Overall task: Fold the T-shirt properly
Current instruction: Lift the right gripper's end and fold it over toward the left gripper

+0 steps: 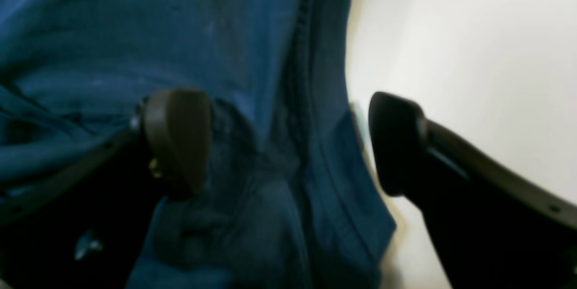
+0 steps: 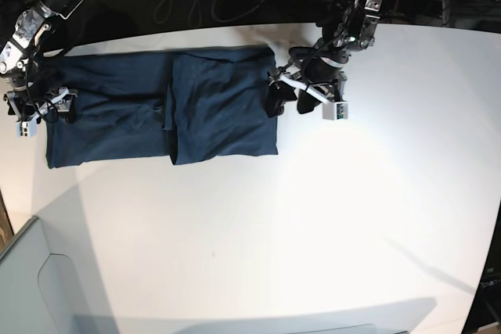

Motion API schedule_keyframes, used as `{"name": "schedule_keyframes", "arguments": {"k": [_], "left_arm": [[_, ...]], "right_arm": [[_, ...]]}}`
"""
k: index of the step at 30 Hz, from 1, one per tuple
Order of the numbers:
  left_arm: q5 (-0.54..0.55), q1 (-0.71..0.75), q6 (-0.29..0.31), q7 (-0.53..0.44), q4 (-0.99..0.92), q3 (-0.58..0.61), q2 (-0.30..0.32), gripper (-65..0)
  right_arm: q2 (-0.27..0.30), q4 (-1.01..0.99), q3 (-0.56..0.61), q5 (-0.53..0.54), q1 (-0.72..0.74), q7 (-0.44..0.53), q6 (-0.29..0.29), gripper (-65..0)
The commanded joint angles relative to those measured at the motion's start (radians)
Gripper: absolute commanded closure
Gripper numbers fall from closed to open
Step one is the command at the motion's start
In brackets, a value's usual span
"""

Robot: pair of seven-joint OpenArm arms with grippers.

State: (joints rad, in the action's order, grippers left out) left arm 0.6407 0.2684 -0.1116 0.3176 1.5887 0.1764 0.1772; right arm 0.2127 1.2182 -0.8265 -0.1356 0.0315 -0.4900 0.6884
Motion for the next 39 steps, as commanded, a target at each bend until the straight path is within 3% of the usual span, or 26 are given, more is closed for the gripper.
{"name": "schedule_keyframes", "arguments": {"k": [1,4,6,15,19,23,34,39], "left_arm": [[-0.005,0.009,-0.023,0.033,0.002,-0.004,0.003,-44.7],[-0.005,0.009,-0.023,0.033,0.002,-0.004,0.003,-44.7],[-0.005,0.009,-0.023,0.033,0.002,-0.004,0.003,-44.7],[-0.005,0.001,-0.023,0.033,0.002,-0.001,0.003,-44.7],[-0.005,-0.004,-0.023,0.033,0.002,0.002,-0.002,-44.7],[-0.003,-0.021,-0.023,0.033,0.002,0.004,-0.008,-44.7],[-0.006,-0.090,-0.029,0.033,-0.023,0.085,-0.008,-44.8],[-0.003,-0.102,-0.029,0.033,-0.073,0.085,-0.009,-44.8]], "right_arm": [[0.014,-0.010,-0.003,-0.020,0.005,-0.014,0.010,-52.5],[0.012,-0.050,-0.001,-0.020,0.003,-0.019,0.010,-51.1],[0.011,-0.077,-0.001,-0.020,0.005,-0.020,0.010,-45.2],[-0.011,-0.079,0.000,-0.026,0.005,-0.016,0.010,0.0],[-0.017,-0.005,0.002,-0.023,0.005,-0.014,0.010,0.0],[-0.045,0.159,0.082,-0.023,-0.014,-0.014,0.010,0.0],[-0.126,0.642,0.350,-0.029,-0.141,-0.014,0.010,0.0],[-0.126,0.785,0.519,-0.029,-0.203,-0.014,0.010,0.0]]}}
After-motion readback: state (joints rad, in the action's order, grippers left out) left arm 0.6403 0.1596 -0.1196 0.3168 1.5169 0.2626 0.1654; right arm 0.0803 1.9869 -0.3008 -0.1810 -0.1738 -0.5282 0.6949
